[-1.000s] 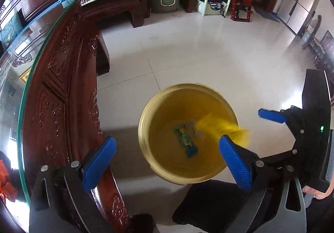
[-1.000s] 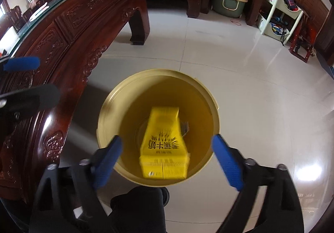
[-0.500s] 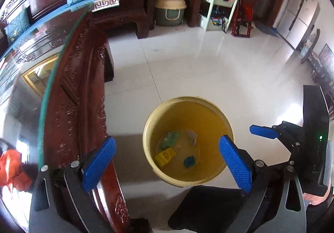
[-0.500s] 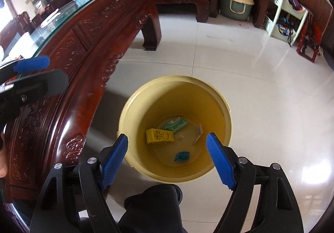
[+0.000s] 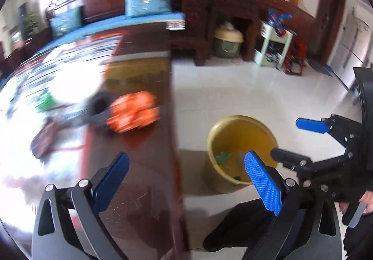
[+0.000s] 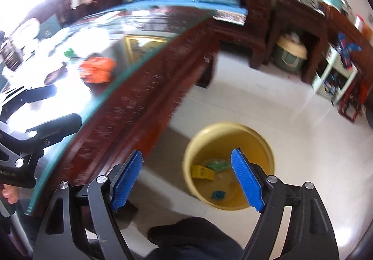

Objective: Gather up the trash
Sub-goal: 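Return both grippers to the table, then grasp the clear plastic bag with left while right grasps orange paper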

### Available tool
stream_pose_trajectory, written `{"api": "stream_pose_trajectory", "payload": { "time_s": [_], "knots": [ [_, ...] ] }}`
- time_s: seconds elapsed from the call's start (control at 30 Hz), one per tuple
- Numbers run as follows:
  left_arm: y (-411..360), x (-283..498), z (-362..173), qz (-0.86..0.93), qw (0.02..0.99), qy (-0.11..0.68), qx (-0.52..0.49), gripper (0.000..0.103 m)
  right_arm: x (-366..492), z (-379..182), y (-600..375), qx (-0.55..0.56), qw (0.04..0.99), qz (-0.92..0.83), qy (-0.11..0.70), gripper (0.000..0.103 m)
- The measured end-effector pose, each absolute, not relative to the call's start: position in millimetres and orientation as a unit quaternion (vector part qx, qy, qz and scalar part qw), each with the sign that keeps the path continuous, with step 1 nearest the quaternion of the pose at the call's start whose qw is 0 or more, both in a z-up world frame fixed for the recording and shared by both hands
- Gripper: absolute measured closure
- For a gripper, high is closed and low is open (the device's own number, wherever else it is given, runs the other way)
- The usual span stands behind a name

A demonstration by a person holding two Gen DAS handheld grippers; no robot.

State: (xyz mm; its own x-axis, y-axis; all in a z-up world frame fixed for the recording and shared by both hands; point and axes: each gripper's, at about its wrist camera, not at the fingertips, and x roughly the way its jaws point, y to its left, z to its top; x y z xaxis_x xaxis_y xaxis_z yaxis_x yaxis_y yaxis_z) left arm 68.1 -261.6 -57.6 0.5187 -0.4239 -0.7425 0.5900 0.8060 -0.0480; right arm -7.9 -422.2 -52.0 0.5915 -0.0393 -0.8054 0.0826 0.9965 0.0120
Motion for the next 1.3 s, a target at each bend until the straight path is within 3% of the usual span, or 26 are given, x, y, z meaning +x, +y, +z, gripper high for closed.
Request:
{"api": "stream_pose_trajectory", "payload": {
  "time_s": [0.13, 0.63, 0.97, 1.0, 1.13, 1.23, 1.3],
  "knots": [
    [-198.8, 57.9, -46.8, -0.244, 0.889, 0.379, 0.083, 0.004, -1.4, -40.9, -371.7, 0.017, 0.901, 0.004, 0.433, 0.017],
    [-45.8, 108.1, -19.4, -0.03, 0.95, 0.307, 0.041, 0.004, 38.0, -32.2, -246.2, 0.019, 0.901, 0.091, 0.424, 0.017],
    [-37.4, 182.4, -68.5, -0.042, 0.92, 0.389, 0.032, 0.005, 54.3, -37.3, -234.7, 0.015, 0.896, 0.09, 0.434, 0.017],
    [-37.1, 185.2, -72.9, -0.045, 0.915, 0.4, 0.027, 0.009, 56.0, -38.3, -234.1, 0.015, 0.895, 0.09, 0.436, 0.017],
    [-29.3, 184.9, -80.1, -0.056, 0.905, 0.422, -0.012, 0.042, 60.9, -42.5, -232.0, 0.007, 0.894, 0.09, 0.44, 0.018],
    [-23.6, 177.7, -75.0, -0.058, 0.908, 0.415, -0.019, 0.057, 63.9, -44.9, -233.2, 0.008, 0.892, 0.09, 0.443, 0.018],
    [-19.3, 169.2, -71.0, -0.056, 0.911, 0.409, -0.029, 0.06, 63.6, -46.7, -235.3, 0.009, 0.891, 0.088, 0.445, 0.018]
  ]
}}
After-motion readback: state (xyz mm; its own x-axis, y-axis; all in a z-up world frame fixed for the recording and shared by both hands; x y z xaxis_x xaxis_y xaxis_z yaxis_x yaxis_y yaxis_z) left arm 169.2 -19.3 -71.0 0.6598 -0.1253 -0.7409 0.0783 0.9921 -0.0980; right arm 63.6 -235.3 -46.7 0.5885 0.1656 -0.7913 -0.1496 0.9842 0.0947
